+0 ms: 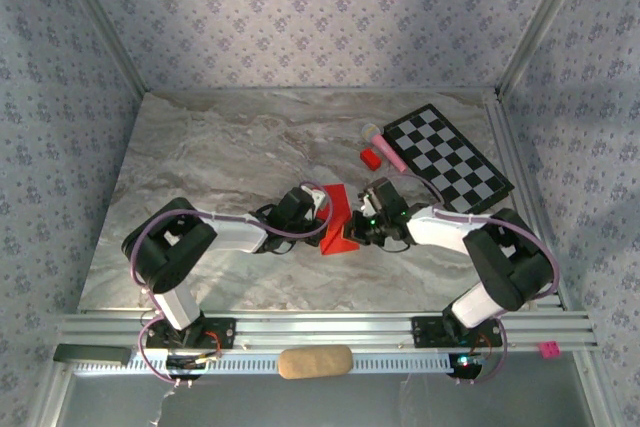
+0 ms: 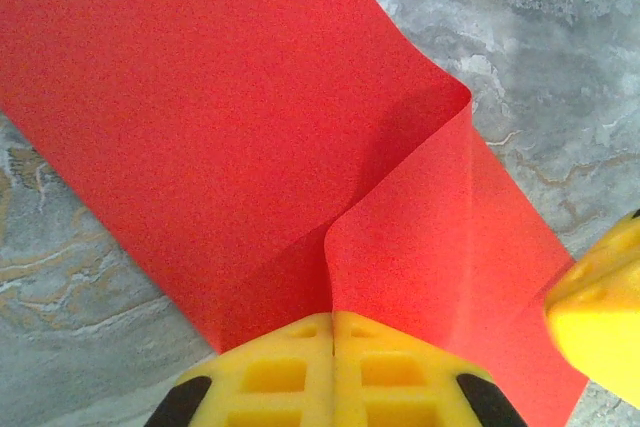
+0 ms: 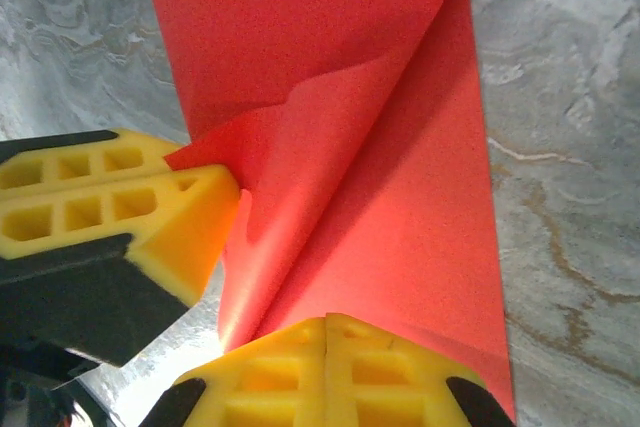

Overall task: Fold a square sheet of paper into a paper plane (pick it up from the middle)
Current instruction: Fold the triangle a second time at the center of the table.

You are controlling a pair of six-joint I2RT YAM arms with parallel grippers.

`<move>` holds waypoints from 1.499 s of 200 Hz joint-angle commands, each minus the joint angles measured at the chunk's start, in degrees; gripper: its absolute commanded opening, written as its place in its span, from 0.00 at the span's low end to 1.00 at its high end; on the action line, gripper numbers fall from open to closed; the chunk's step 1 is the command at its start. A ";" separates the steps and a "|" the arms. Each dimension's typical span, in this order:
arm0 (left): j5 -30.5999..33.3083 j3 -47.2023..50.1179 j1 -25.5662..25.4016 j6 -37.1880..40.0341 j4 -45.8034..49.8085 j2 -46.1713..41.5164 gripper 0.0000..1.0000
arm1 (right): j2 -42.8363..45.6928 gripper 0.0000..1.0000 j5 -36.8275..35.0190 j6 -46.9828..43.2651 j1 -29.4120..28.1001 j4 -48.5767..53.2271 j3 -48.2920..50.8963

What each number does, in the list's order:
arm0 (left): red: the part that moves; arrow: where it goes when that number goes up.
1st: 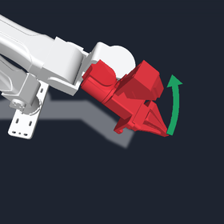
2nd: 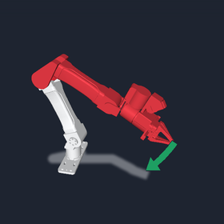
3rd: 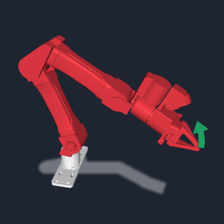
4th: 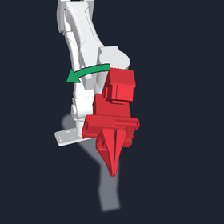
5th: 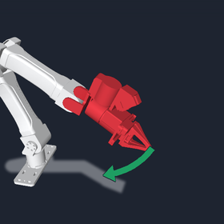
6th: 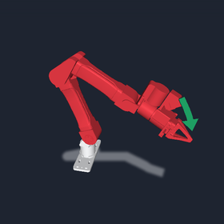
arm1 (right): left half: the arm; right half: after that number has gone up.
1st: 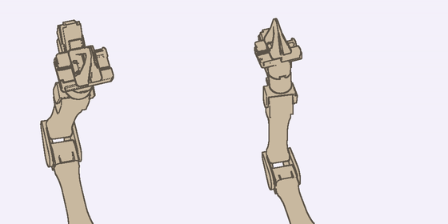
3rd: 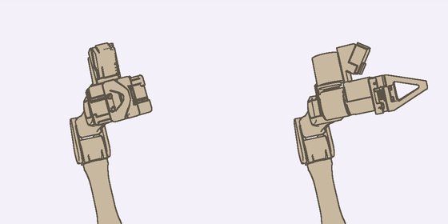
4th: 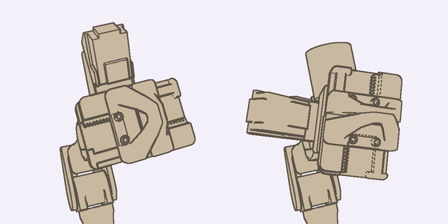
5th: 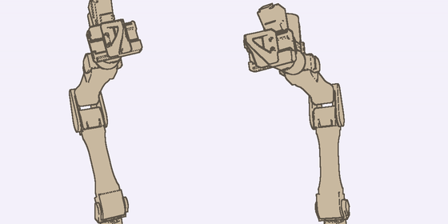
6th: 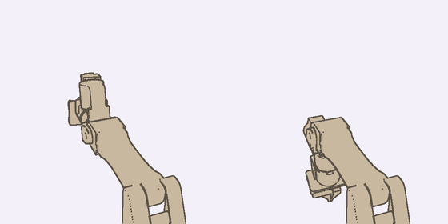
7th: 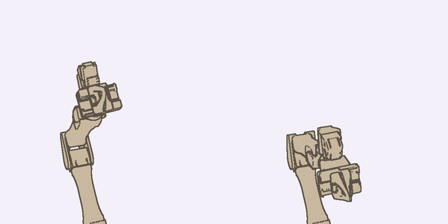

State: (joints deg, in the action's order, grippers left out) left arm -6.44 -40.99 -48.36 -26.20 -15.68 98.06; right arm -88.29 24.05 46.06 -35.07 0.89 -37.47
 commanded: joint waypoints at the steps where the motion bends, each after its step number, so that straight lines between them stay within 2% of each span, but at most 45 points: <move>1: -0.65 0.57 0.24 -0.52 -0.94 0.47 0.02 | -2.44 0.02 -0.32 0.76 -0.44 1.45 -0.44; 48: 1.66 1.35 0.21 -0.34 -1.22 -1.02 0.02 | -3.27 0.00 -3.32 -0.78 -0.36 6.39 0.22; 300: 3.89 1.61 0.28 0.00 -2.75 -1.53 0.02 | -3.38 0.00 -2.61 -1.32 0.01 6.21 0.41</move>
State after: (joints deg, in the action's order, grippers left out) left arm -4.16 -38.68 -48.36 -26.59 -18.22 97.08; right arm -90.52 23.38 45.56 -35.24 1.78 -37.67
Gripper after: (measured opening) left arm 0.063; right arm 0.052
